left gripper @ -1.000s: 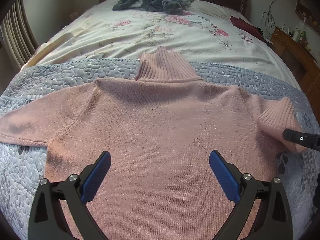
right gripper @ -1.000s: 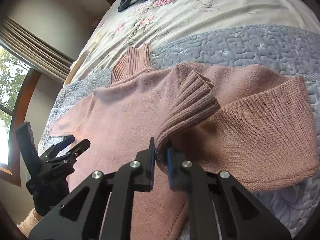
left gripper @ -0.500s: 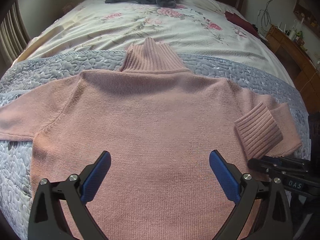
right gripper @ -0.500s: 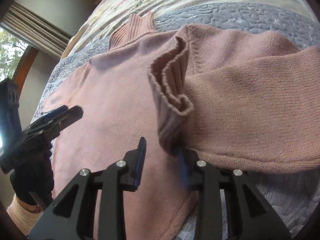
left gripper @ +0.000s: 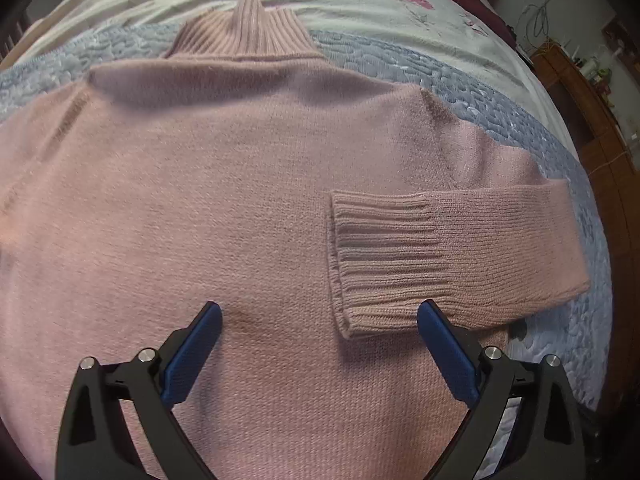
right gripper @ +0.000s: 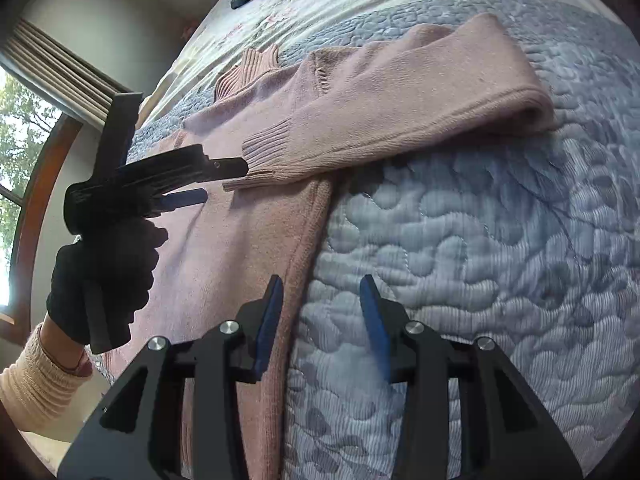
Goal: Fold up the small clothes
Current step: 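Grasp the sweater side edge with the right tool and fold it inward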
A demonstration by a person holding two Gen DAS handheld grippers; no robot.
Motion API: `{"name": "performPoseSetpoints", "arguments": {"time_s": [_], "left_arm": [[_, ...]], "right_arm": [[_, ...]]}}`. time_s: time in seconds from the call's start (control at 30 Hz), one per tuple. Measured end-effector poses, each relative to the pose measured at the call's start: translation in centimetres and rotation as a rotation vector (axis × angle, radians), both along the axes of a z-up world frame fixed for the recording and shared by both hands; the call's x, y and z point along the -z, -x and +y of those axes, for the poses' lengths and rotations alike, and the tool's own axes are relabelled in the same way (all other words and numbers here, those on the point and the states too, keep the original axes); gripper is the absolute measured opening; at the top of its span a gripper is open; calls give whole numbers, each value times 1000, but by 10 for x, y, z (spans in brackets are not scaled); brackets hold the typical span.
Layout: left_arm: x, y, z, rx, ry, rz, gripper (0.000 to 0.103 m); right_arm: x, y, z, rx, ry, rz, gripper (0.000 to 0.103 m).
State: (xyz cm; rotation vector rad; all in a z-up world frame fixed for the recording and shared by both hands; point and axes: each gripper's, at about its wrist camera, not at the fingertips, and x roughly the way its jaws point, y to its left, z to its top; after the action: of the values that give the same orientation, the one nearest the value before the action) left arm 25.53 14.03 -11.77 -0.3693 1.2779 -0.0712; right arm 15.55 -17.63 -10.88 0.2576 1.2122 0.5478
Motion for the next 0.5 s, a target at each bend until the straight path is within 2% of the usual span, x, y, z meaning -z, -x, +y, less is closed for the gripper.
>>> {"name": "performPoseSetpoints", "arguments": {"time_s": [0.1, 0.13, 0.2, 0.27, 0.33, 0.37, 0.43, 0.5], "left_arm": [[0, -6, -11, 12, -5, -10, 96], [-1, -7, -15, 20, -7, -14, 91], [-2, -9, -21, 29, -10, -16, 78], [-4, -10, -25, 33, -7, -24, 53], [-8, -11, -27, 30, -27, -34, 38], [-12, -11, -26, 28, -44, -48, 23], [-19, -11, -21, 18, -45, -82, 6], [-28, -9, -10, 10, 9, -111, 5]], "right_arm": [[0, 9, -6, 10, 18, -17, 41], [1, 12, -7, 9, 26, -21, 41], [0, 18, -10, 3, 37, -31, 41], [-1, 21, -9, 2, 49, -36, 40], [-1, 22, -9, 6, 51, -38, 40], [-1, 22, -9, 10, 49, -35, 40], [0, 17, -6, 20, 54, -33, 39], [-1, 15, -5, 29, 68, -35, 39]]}}
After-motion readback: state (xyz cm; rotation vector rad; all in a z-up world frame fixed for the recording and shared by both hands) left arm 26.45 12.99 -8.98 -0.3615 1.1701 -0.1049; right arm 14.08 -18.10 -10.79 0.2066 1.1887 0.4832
